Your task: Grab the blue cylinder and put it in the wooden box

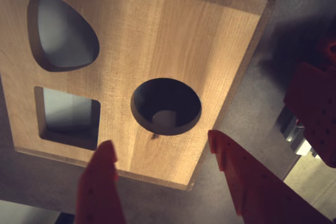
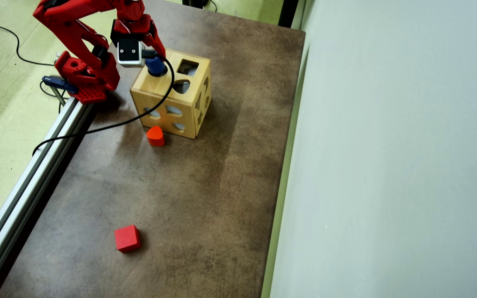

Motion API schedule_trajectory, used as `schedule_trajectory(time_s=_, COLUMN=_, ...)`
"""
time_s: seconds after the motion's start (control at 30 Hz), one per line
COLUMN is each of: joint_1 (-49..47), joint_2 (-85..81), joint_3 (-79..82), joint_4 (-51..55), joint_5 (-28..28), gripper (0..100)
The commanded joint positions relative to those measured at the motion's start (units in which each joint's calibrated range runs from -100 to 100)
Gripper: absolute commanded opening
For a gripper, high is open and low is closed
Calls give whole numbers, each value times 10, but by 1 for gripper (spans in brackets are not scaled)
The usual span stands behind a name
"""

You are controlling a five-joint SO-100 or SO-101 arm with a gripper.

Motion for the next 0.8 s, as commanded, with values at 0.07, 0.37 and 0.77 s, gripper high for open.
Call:
schedule_trajectory(time_s=0.07, joint_1=3, joint_2=0, joint_3=-11, joint_4=0, joint_5=2, gripper=36)
schedule_trajectory(time_s=0.37, joint_1=4, joint_2=-78, joint_3=-97, joint_4=4, joint_5=-1, gripper=36)
schedule_trajectory(time_s=0.77, joint_1=4, joint_2=-229, joint_3=-231, joint_4=5, joint_5=0, gripper=36)
